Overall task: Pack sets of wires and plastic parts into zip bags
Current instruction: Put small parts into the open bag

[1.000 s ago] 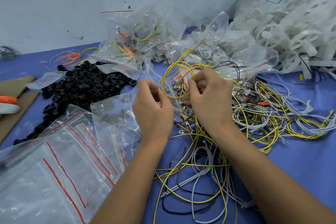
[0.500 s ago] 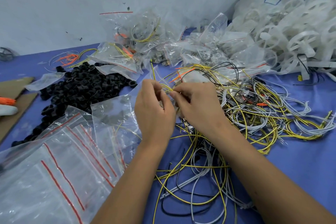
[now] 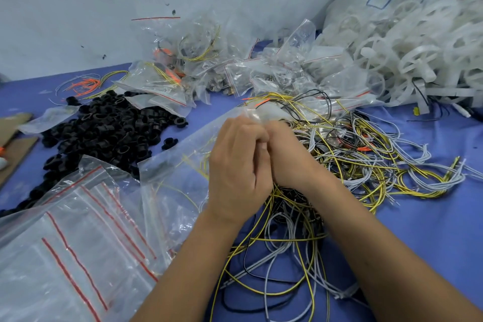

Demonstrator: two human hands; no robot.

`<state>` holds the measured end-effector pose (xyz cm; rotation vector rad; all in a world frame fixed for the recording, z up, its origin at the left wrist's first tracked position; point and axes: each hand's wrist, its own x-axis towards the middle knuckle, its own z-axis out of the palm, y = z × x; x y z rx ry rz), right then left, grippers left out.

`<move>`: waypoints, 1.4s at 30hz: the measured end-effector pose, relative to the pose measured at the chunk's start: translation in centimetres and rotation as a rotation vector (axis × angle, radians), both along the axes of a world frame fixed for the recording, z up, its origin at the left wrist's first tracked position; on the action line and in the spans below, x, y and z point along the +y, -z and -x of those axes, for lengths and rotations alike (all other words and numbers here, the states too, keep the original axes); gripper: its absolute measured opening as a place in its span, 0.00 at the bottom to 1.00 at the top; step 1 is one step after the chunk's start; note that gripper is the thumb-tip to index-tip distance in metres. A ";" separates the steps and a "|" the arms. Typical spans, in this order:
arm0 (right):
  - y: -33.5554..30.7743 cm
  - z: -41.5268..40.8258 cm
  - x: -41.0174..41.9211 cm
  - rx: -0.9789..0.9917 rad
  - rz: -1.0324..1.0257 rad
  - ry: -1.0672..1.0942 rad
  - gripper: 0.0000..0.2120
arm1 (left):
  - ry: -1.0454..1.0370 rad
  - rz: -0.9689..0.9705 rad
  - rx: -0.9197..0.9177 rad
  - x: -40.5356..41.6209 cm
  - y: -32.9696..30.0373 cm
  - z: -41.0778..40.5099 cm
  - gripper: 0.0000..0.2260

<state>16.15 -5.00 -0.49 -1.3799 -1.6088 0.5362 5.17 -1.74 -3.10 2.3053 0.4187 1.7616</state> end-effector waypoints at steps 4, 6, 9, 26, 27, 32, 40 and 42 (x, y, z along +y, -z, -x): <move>0.3 0.2 0.1 -0.076 -0.009 -0.153 0.07 | -0.135 0.071 -0.011 0.6 0.5 0.3 0.06; 0.5 -0.3 0.6 -0.224 -0.120 0.029 0.07 | -0.193 0.159 0.016 1.2 0.9 0.4 0.05; 0.1 -2.0 0.5 -0.230 -0.181 0.363 0.10 | -0.156 0.329 0.049 2.1 1.5 0.4 0.04; -1.0 -14.9 -8.7 -0.488 0.486 0.572 0.18 | 0.138 0.352 0.148 0.6 1.8 -1.2 0.08; -1.0 -15.0 -8.7 -0.494 0.491 0.569 0.18 | 0.133 0.356 0.147 0.8 1.9 -1.2 0.07; -0.9 -15.2 -8.2 -0.563 0.366 0.662 0.12 | 0.129 0.380 0.156 1.0 2.2 -1.3 0.07; -0.5 -13.9 -7.4 -0.586 0.374 0.568 0.05 | 0.117 0.390 0.155 1.1 2.1 -1.2 0.07; -0.5 -14.4 -7.6 -0.625 0.502 0.648 0.09 | 0.115 0.394 0.154 1.1 2.2 -1.2 0.07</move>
